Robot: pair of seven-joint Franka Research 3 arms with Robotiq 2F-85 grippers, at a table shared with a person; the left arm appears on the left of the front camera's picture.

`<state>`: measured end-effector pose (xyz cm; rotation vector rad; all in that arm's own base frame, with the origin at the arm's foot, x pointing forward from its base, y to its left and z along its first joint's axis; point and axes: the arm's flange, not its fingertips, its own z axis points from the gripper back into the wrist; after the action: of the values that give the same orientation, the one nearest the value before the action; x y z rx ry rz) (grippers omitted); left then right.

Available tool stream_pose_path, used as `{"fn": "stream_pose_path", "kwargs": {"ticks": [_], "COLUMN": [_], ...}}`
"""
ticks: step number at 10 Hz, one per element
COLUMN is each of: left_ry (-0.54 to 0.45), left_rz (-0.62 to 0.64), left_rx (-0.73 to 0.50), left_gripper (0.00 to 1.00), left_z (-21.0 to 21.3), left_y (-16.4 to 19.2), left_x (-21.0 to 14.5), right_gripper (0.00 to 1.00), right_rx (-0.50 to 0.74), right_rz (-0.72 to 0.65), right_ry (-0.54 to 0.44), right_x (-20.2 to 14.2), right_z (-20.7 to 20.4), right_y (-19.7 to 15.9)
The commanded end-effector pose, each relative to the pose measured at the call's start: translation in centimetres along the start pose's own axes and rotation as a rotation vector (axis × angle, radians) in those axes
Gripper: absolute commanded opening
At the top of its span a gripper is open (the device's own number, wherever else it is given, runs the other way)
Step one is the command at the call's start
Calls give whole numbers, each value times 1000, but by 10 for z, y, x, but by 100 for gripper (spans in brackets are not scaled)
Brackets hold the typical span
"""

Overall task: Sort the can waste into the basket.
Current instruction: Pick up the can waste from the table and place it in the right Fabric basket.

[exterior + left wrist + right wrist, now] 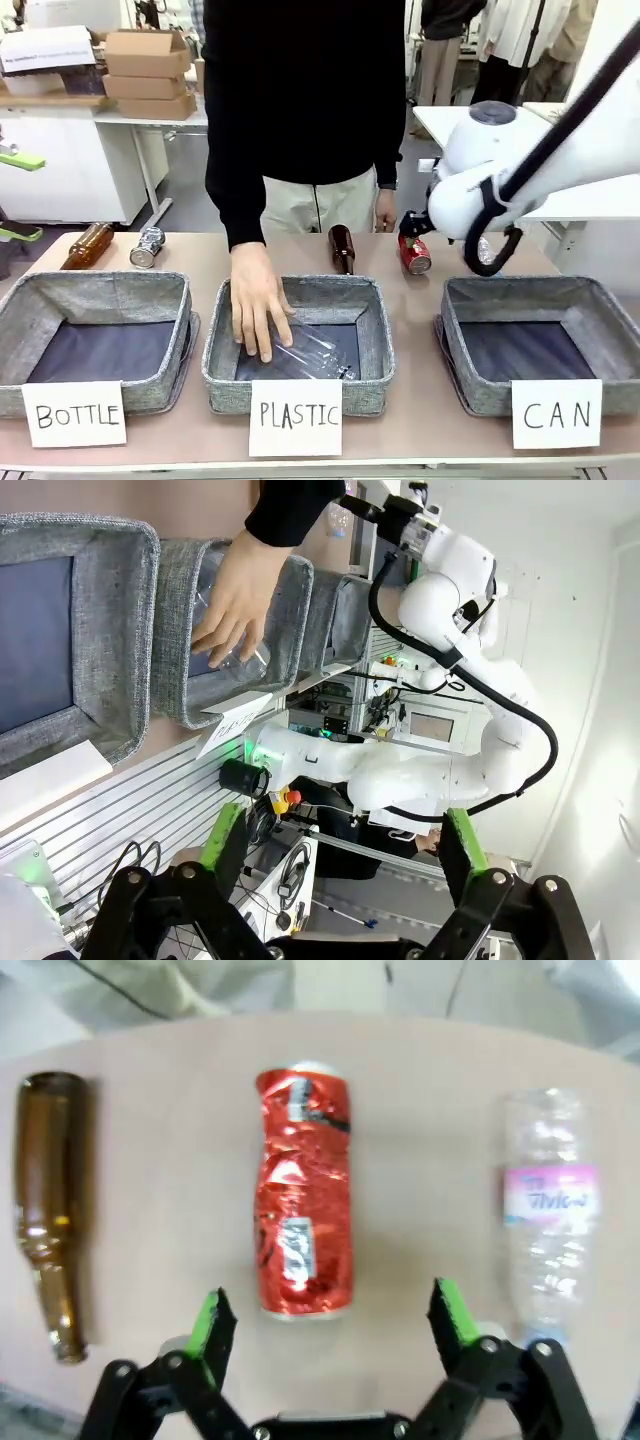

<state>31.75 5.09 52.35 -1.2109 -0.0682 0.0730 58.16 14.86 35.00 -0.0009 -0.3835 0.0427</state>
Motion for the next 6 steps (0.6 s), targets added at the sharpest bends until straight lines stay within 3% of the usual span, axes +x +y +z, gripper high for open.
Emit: {"fn": "stream_pose_path", "kwargs": {"ticks": [1, 6], "left_ry": [-1, -1], "left_rz": [-15, -15], "left_rx": [-21, -21], "left_gripper": [100, 100], "left_z": [0, 0], "left_y": [-3, -3], "left_x": [-1, -1], "right_gripper": [100, 100], "right_rx": [9, -23], "right_rz": [11, -14], "right_ry": [81, 159], "right_x": [18, 22], "right_z": [-16, -60], "right_y": [20, 17]}}
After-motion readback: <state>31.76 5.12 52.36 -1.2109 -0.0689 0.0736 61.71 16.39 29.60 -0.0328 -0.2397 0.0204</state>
